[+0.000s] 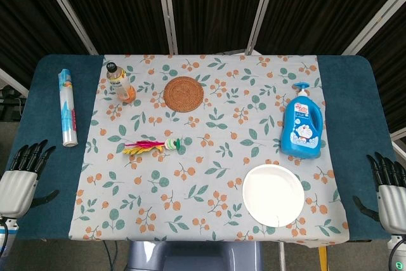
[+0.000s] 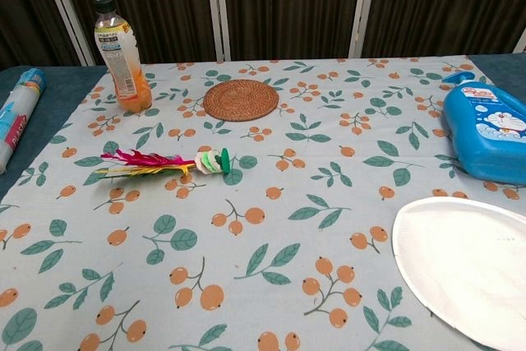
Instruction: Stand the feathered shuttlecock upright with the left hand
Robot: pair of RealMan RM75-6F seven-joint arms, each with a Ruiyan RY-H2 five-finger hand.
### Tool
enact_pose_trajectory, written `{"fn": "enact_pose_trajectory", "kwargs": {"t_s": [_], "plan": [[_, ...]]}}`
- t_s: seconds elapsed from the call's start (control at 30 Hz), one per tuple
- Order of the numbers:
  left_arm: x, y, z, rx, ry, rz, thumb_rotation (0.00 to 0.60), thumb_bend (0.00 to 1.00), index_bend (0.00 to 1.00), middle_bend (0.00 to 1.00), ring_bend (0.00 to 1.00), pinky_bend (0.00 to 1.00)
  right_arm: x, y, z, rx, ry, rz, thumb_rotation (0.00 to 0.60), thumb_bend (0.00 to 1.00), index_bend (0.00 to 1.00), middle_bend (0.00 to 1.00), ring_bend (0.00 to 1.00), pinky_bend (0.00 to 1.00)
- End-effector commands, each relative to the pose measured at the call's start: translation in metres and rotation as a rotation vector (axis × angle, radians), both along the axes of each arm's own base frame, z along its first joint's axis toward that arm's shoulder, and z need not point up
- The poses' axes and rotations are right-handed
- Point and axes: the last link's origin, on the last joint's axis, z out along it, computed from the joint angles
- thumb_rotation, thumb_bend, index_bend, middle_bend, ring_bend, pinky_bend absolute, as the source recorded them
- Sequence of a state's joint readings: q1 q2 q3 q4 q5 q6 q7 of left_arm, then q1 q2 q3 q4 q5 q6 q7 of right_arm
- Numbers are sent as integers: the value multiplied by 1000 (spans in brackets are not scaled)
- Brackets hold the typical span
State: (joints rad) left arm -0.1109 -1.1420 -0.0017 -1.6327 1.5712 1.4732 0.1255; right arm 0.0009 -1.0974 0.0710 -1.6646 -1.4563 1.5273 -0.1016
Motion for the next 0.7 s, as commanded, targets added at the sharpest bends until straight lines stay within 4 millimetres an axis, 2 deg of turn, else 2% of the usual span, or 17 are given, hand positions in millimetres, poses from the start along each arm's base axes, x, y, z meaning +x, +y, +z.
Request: {"fn": "enact_pose_trajectory", "kwargs": {"t_s": [0.03, 0.1, 0.23, 0.3, 0.47, 0.53, 0.7], "plan": [[-1, 1, -1, -7, 0, 6, 600, 40, 77, 0, 0, 0, 0, 0, 0, 0, 0, -2, 600, 155, 0, 0, 0, 0], [-1, 1, -1, -9, 0, 8, 600, 45, 79, 0, 0, 0, 0, 0, 0, -1, 1, -2, 600, 153, 0, 0, 0, 0], [0, 3, -1, -9, 2, 4, 600, 180, 123, 0, 0, 0, 0, 0, 0, 1, 0, -3, 600, 155, 0, 0, 0, 0], [1, 5, -1, -4, 11, -4, 600, 192, 157, 0, 0, 0, 0, 0, 0, 2, 2, -4, 600, 154, 0, 0, 0, 0], [9, 29, -6, 2, 1, -14, 600, 237, 289, 0, 0, 0, 0, 0, 0, 3, -1, -6, 600, 153, 0, 0, 0, 0], [14, 48, -11, 6, 17, -21, 600, 267, 326, 0, 0, 0, 1, 1, 0, 4, 0, 0, 600, 153, 0, 0, 0, 0], [21, 76, -25, -8, 18, 21, 600, 324, 388, 0, 0, 0, 1, 0, -1, 5, -4, -1, 600, 153, 0, 0, 0, 0]]}}
